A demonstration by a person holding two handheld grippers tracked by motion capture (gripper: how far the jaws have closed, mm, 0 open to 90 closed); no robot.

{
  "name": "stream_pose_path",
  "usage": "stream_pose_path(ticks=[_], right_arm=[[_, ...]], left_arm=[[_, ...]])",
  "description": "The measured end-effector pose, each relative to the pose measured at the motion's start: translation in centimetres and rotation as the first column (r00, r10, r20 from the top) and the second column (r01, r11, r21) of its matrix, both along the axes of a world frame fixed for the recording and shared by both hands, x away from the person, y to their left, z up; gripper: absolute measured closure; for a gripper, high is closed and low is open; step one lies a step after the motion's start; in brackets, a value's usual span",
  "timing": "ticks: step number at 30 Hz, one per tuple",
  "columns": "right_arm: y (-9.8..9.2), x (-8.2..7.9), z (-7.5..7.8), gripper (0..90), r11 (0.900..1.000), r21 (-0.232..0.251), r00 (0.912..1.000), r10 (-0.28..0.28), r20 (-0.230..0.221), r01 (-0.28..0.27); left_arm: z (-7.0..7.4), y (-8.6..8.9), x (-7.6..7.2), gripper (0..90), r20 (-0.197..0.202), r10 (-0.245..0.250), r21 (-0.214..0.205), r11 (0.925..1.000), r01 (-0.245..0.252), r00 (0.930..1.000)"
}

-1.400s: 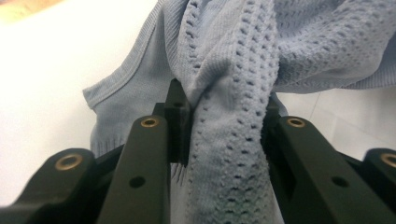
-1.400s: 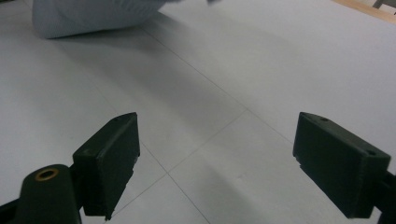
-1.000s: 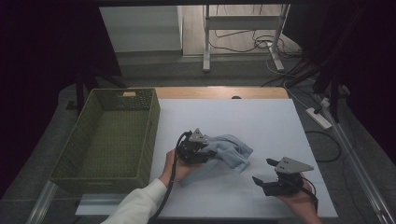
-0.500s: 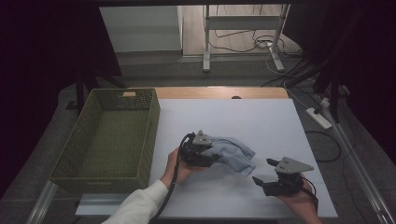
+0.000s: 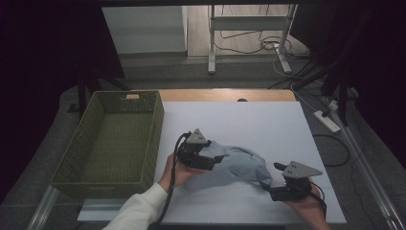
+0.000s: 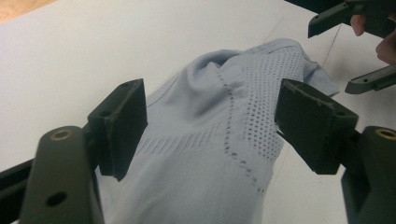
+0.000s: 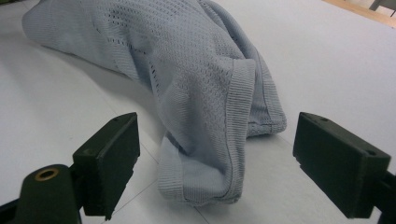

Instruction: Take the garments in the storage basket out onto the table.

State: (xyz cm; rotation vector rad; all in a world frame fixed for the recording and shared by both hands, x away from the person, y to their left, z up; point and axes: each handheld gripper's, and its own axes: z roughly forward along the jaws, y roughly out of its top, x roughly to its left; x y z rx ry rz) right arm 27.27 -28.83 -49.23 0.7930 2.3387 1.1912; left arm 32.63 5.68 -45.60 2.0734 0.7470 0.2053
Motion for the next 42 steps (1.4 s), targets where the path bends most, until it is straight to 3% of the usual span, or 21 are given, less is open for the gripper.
stream_pose_path(ticks=[9,17,29,36,42], right_arm=[[0.0,0.0,0.0,14.8,1.0,0.002,1.0,-0.003,0.001,0.003],[0.0,-0.1,0.1,14.8,1.0,0.001,1.0,-0.002,-0.001,0.002],[-0.1,-0.1,0.1,14.8,1.0,0.003,1.0,-0.006,0.002,0.006],[-0.1,-0.2,0.1,14.8,1.0,0.003,1.0,-0.004,0.001,0.004],[0.1,-0.2,0.1,14.8,1.0,0.005,1.0,-0.004,0.006,0.004]], left_arm=[[0.4,1.2,-0.3,26.3,0.005,0.018,-0.013,0.9997,-0.018,0.9998],[0.8,1.9,-0.9,27.2,0.015,0.013,0.007,0.9999,-0.013,0.9998],[1.1,2.8,-2.1,25.7,0.016,0.015,0.002,0.9999,-0.015,0.9998],[1.0,3.8,-3.4,25.6,0.019,0.037,-0.005,0.9993,-0.037,0.9991],[0.9,4.7,-3.6,25.5,0.018,0.052,-0.011,0.9986,-0.052,0.9985]])
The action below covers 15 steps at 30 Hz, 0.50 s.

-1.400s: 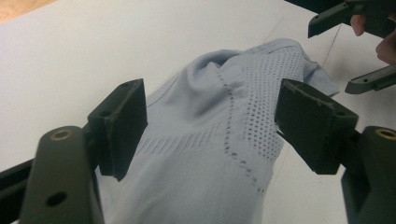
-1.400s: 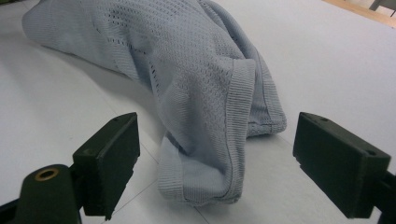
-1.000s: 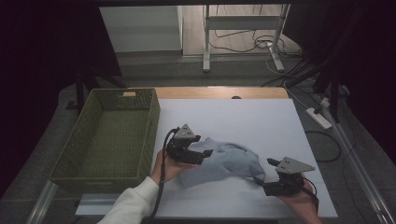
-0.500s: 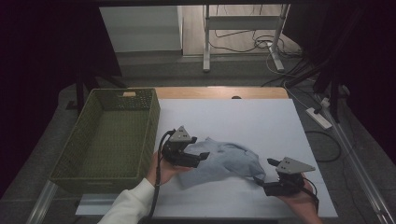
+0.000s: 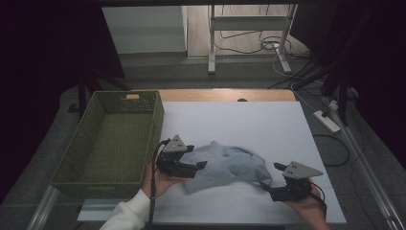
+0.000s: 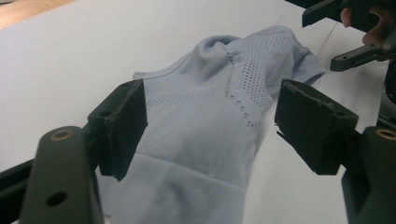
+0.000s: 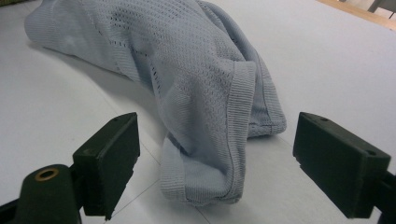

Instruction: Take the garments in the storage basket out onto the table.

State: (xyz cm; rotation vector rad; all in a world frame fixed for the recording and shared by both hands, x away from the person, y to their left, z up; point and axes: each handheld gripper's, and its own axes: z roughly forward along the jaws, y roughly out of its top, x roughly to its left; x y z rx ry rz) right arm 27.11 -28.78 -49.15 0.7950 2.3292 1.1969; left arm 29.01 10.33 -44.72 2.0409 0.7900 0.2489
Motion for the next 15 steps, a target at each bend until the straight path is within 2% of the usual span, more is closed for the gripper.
stream_pose_path(ticks=[15], right_arm=[[0.33,0.13,0.06,14.8,0.9998,0.001,0.9998,0.018,-0.002,-0.018]], left_arm=[[-0.32,0.88,0.03,24.2,-0.009,0.025,0.012,0.9996,-0.025,0.9997]])
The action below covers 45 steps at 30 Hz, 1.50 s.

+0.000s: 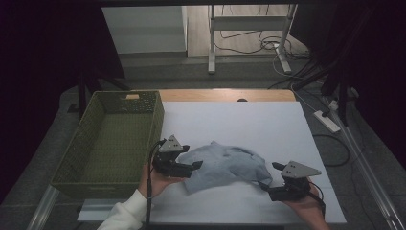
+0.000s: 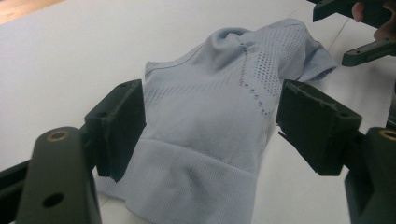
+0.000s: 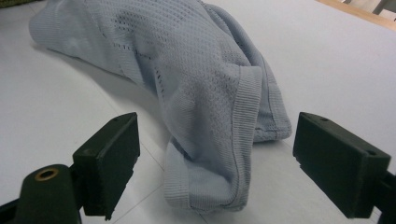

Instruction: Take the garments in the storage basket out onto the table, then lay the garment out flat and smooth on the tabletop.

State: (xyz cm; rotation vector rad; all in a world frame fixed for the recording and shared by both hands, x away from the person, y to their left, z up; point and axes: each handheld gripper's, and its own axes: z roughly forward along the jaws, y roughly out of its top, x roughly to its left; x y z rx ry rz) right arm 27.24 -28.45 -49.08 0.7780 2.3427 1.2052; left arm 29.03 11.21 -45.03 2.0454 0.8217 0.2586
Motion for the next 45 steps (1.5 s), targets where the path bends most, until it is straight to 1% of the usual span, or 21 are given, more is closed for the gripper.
stream_pose_path(ticks=[10,12,15,17,25,30,32,37,41,45], right_arm=[[0.0,-0.1,0.1,14.8,1.0,0.005,1.0,-0.002,0.005,0.002],[0.1,-0.1,0.2,14.9,1.0,0.007,0.9999,-0.003,0.01,0.003],[0.2,-0.1,0.2,14.8,1.0,-0.001,1.0,0.003,0.008,-0.003],[0.2,-0.1,0.1,14.9,1.0,0.004,1.0,0.005,0.005,-0.005],[0.1,-0.3,0.3,14.8,1.0,0.005,1.0,0.003,0.006,-0.003],[0.4,-0.3,0.4,14.8,1.0,0.003,0.9999,0.005,0.013,-0.005],[0.5,-0.3,0.4,14.9,0.9999,0.003,0.9999,0.011,0.008,-0.011],[0.7,-0.5,0.5,15.3,1.0,0.002,0.9999,0.005,0.013,-0.005],[0.9,-0.4,0.5,15.6,1.0,-0.002,0.9999,0.006,0.009,-0.006],[1.3,-0.3,0.4,16.2,0.9999,-0.008,1.0,0.007,0.0,-0.007]], left_arm=[[-0.2,0.0,0.0,24.2,-0.013,0.004,-0.01,0.9999,-0.004,0.9999],[-0.3,-0.1,0.0,23.8,-0.015,0.001,-0.003,1.0,-0.001,0.9999],[-0.5,-0.4,0.0,23.5,-0.018,-0.003,-0.001,1.0,0.003,0.9998],[-0.5,-0.5,0.0,23.3,-0.019,-0.006,0.007,1.0,0.006,0.9998],[-0.6,-0.7,0.0,23.2,-0.021,-0.007,0.01,0.9999,0.007,0.9998],[-0.7,-0.5,0.1,22.9,-0.027,-0.003,0.006,1.0,0.003,0.9996],[-0.7,-0.4,0.1,22.8,-0.026,-0.001,0.003,1.0,0.001,0.9997],[-0.8,-0.4,0.2,22.3,-0.033,0.0,-0.005,1.0,0.0,0.9995],[-1.0,-0.4,0.3,21.8,-0.044,0.0,-0.009,1.0,0.0,0.999],[-1.0,-0.4,0.3,21.7,-0.043,-0.001,-0.008,1.0,0.001,0.9991]])
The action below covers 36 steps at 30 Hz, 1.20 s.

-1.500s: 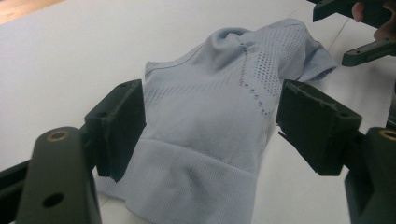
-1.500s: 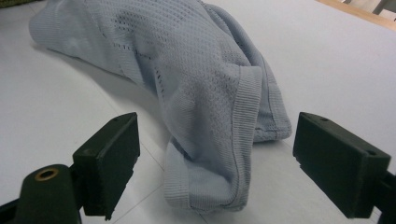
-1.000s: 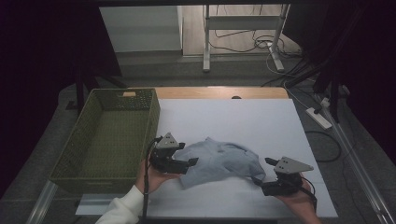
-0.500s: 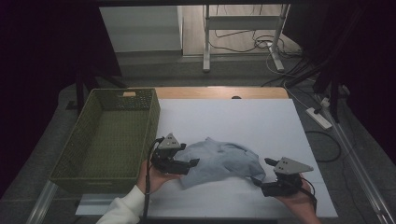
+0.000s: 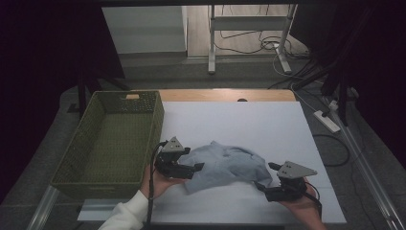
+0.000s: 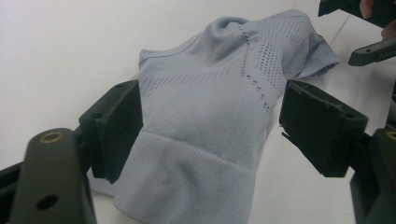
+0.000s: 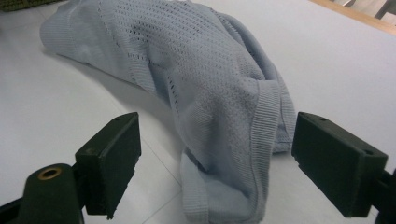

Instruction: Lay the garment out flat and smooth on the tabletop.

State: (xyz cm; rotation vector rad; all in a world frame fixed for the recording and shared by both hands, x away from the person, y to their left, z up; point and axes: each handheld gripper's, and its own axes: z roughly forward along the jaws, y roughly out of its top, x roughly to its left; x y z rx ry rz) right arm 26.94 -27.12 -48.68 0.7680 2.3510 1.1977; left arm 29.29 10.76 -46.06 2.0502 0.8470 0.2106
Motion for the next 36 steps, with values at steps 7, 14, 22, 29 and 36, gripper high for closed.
stream_pose_path(ticks=[7,14,22,29,36], right_arm=[[1.1,0.2,-0.3,19.1,0.999,-0.044,0.9999,-0.003,-0.01,0.002],[1.4,0.8,-1.4,23.5,0.9895,-0.138,0.9982,-0.049,-0.034,0.044],[1.2,1.2,-2.2,40.1,0.9809,-0.188,0.9947,-0.067,-0.078,0.051],[1.1,1.2,-2.1,67.6,0.9846,-0.174,0.9953,-0.031,-0.092,0.014],[0.3,0.8,-0.3,82.2,0.9932,-0.113,0.9988,-0.033,-0.037,0.029]], left_arm=[[0.1,0.1,0.1,21.6,0.001,0.002,-0.005,1.0,-0.002,1.0],[0.1,0.2,0.2,21.6,0.0,0.001,-0.006,1.0,-0.001,1.0],[0.1,0.2,0.3,21.5,0.002,0.004,-0.008,1.0,-0.004,1.0],[0.0,0.2,0.3,21.5,-0.001,0.004,-0.003,1.0,-0.004,1.0],[0.0,0.2,0.3,21.6,-0.001,0.004,-0.007,1.0,-0.004,1.0]])
